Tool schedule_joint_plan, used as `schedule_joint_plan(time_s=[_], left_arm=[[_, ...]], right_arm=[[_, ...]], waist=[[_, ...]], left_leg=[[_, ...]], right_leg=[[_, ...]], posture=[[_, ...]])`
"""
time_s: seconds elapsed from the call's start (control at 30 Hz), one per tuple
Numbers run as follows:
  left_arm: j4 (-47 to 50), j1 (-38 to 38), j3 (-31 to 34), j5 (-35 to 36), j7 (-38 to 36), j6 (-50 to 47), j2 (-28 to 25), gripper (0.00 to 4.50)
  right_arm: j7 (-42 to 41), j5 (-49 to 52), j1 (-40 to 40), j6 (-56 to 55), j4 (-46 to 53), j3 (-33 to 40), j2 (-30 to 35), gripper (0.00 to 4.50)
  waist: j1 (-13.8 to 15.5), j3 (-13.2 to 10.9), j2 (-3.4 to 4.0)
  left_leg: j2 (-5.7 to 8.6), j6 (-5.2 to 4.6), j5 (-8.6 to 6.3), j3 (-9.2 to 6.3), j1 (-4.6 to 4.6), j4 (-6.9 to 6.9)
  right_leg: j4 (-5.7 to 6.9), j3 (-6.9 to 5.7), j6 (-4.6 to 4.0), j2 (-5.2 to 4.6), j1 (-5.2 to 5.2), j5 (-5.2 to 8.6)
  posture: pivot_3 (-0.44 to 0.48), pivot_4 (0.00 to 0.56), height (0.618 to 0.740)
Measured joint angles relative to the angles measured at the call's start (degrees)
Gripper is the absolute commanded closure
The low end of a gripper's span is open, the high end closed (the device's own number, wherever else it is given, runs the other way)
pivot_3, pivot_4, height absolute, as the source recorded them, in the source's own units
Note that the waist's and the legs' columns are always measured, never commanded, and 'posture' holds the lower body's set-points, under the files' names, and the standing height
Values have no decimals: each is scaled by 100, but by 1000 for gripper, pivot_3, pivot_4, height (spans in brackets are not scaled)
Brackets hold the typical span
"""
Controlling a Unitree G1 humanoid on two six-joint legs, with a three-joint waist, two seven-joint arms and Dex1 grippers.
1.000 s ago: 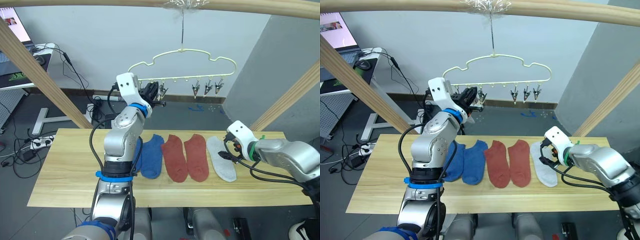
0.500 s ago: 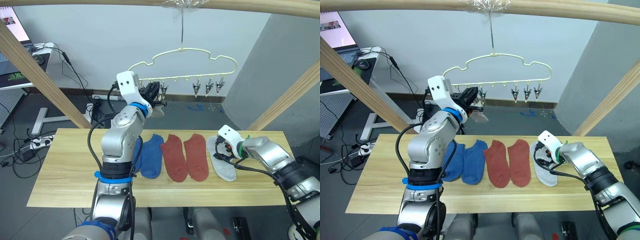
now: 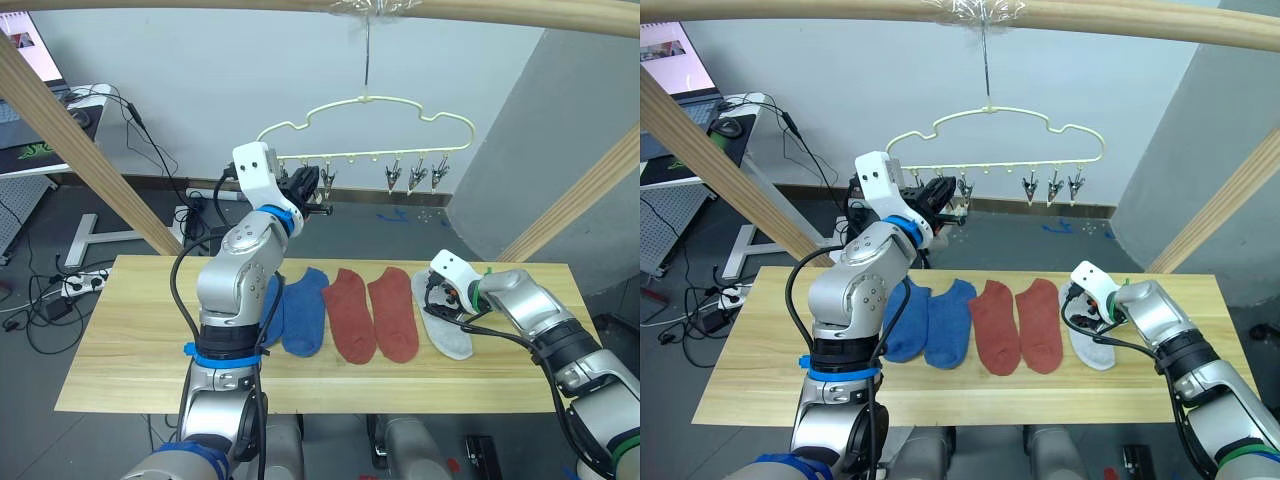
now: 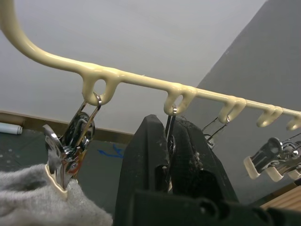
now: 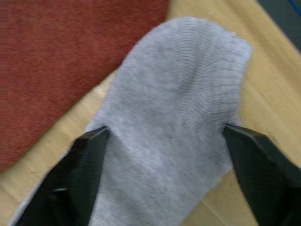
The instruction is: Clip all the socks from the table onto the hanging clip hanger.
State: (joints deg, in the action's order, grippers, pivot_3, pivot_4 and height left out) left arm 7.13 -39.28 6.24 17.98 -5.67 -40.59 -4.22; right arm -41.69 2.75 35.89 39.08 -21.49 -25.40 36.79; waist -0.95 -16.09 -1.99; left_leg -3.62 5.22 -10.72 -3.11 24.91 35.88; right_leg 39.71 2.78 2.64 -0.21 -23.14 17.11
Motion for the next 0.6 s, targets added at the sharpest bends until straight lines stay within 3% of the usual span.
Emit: schedule_joint_plan(time_s=[0.27, 0.43, 0.6], left_arm=[[26, 1, 77, 51, -14, -87, -3, 4391], [21, -48, 328, 553, -115, -398, 25, 4391], [-108, -297, 895, 1154, -120, -905, -48, 4391]], right_arm=[[-74, -255, -123, 40, 68, 191, -36, 4484], [-85, -368, -438, 323, 620, 347, 41, 4484], [-186, -101, -857, 1295, 2330, 813, 265, 4484]], waist=[[29, 0, 0], [66, -1, 2], [37, -8, 13]], left_leg=[[0, 0, 0, 0, -1, 0], [0, 1, 0, -1, 0, -3], [0, 2, 0, -1, 0, -4]], right_leg=[[0, -1, 0, 0, 1, 0], [-2, -2, 0, 0, 0, 0], [-4, -1, 3, 0, -2, 2]], posture=[[71, 297, 740], [50, 286, 740], [22, 268, 740]])
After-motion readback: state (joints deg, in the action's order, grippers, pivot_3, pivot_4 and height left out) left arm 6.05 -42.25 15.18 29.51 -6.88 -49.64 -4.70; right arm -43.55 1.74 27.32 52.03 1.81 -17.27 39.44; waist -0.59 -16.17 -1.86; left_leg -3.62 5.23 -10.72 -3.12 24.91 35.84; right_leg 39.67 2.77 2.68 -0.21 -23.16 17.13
